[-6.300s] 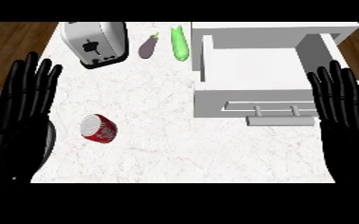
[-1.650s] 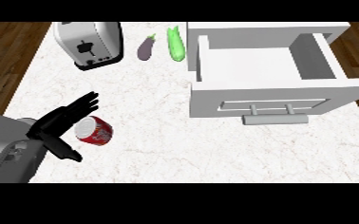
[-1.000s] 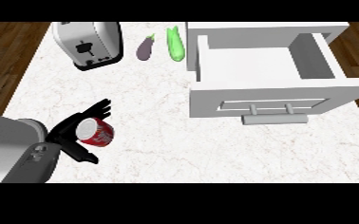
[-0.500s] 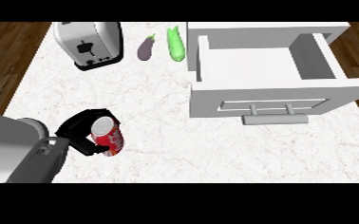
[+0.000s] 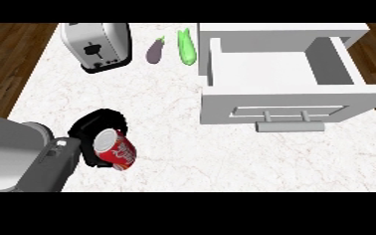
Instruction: Pick up the can, place it into the drawer and close the drawer
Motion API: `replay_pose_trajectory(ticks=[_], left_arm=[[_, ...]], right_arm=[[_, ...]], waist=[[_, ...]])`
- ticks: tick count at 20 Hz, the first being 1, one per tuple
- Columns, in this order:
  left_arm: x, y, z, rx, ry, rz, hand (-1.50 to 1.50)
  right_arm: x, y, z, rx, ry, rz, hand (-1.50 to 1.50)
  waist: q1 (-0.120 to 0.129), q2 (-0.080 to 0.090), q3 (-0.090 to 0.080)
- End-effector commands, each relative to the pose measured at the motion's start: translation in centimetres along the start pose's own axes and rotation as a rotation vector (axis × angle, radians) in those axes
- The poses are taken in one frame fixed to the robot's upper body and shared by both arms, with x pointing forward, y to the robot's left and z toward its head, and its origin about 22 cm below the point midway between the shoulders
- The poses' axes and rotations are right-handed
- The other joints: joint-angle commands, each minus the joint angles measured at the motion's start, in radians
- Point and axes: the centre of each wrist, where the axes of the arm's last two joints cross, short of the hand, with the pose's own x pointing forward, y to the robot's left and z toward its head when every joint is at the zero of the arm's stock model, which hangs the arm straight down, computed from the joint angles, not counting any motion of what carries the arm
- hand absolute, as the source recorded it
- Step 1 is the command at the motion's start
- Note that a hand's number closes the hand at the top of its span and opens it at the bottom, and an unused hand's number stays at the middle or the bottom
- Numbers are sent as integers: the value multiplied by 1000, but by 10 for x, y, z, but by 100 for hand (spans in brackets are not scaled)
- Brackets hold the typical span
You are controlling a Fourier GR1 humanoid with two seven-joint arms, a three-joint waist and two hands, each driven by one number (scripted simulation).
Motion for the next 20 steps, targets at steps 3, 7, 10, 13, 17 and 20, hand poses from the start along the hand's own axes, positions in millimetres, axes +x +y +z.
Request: replay_pose_trajectory(ticks=[3,7,10,13,17,20], left_arm=[[-3,-15,-23,235,-277,134,150],[10,-16,-37,642,-431,199,150],[26,-40,-70,673,-487,166,150],[60,-44,-67,678,-509,118,150],[103,-74,-84,669,-508,77,150],[143,-95,-86,670,-522,39,150]], right_arm=[[8,-2,9,-16,-10,10,-150],[10,6,11,-28,1,10,-150],[9,2,14,-34,2,25,-150],[7,-2,12,-54,8,-5,-150],[1,-1,23,-37,13,-7,-150],[7,2,12,-33,-3,7,-150]], waist=[[15,-9,2],[26,-12,3],[23,-12,4],[32,-11,3],[22,-11,3],[25,-9,3]])
